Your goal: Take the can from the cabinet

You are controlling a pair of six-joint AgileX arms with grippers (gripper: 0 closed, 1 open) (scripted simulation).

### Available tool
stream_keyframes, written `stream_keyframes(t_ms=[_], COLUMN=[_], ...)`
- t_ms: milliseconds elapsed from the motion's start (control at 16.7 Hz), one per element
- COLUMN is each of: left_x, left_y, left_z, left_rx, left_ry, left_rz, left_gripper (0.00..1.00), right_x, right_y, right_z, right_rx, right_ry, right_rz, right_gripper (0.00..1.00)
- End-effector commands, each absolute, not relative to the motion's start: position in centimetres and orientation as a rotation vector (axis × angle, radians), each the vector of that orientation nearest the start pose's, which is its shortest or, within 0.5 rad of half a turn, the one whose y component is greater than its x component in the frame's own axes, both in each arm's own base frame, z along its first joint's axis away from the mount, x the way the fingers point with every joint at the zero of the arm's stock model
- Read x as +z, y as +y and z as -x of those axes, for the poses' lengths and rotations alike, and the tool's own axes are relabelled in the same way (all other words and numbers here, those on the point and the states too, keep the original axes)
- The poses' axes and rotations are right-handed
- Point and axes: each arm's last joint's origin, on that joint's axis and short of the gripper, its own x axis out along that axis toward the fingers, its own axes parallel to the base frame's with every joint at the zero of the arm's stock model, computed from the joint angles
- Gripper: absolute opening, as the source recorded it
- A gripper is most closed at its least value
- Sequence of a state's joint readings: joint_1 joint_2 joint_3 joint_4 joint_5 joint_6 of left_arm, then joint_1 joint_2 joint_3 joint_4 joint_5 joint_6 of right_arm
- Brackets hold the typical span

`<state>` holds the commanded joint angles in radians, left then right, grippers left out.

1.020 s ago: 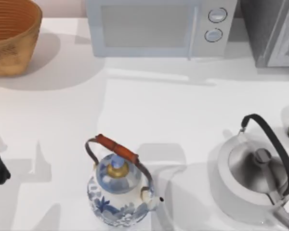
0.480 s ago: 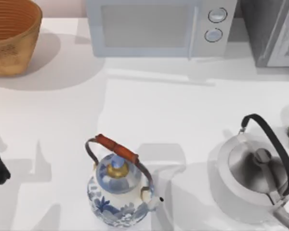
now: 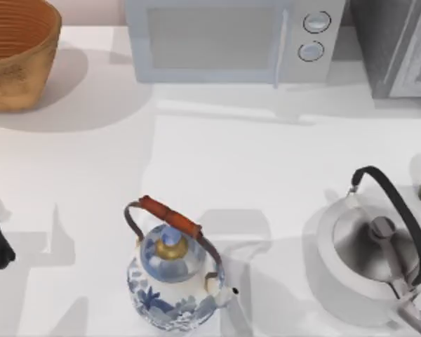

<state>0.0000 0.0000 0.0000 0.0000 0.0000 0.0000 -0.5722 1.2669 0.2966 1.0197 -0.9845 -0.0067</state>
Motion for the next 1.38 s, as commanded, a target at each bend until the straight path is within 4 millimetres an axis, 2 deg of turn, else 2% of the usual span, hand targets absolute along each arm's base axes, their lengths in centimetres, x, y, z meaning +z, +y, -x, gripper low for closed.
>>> stream_keyframes(t_ms=[180,360,540,660,840,1080,1140,1260,1380], left_x=[16.0,16.0,16.0,16.0,16.0,16.0,16.0,16.0,16.0], left_y=[-0.1,-0.1,-0.1,-0.1,-0.1,-0.1,-0.1,-0.1,-0.1], left_z=[-10.6,-10.6,-10.6,-10.6,-10.6,-10.6,-10.6,-10.6,-10.6], left_rx=[0.0,0.0,0.0,0.0,0.0,0.0,0.0,0.0,0.0], left_ry=[0.0,0.0,0.0,0.0,0.0,0.0,0.0,0.0,0.0], left_rz=[0.0,0.0,0.0,0.0,0.0,0.0,0.0,0.0,0.0], left_gripper=[1.0,1.0,1.0,1.0,1.0,1.0,1.0,1.0,1.0], right_x=[14.9,10.8,7.5,6.1,5.1,5.0,4.3,4.4,4.4], right_y=[-14.0,-17.4,-19.5,-20.3,-21.0,-21.0,-24.4,-24.0,-22.8], right_z=[-20.5,-19.4,-17.6,-16.4,-15.4,-15.4,-17.7,-17.7,-17.6], right_rx=[0.535,0.632,0.708,0.742,0.765,0.767,0.562,0.578,0.628], right_ry=[0.007,0.015,0.009,0.004,0.0,0.0,0.027,0.024,0.016], right_rz=[0.029,0.012,0.005,0.003,0.0,0.0,-0.061,-0.051,-0.031], right_gripper=[0.0,0.0,0.0,0.0,0.0,0.0,0.0,0.0,0.0])
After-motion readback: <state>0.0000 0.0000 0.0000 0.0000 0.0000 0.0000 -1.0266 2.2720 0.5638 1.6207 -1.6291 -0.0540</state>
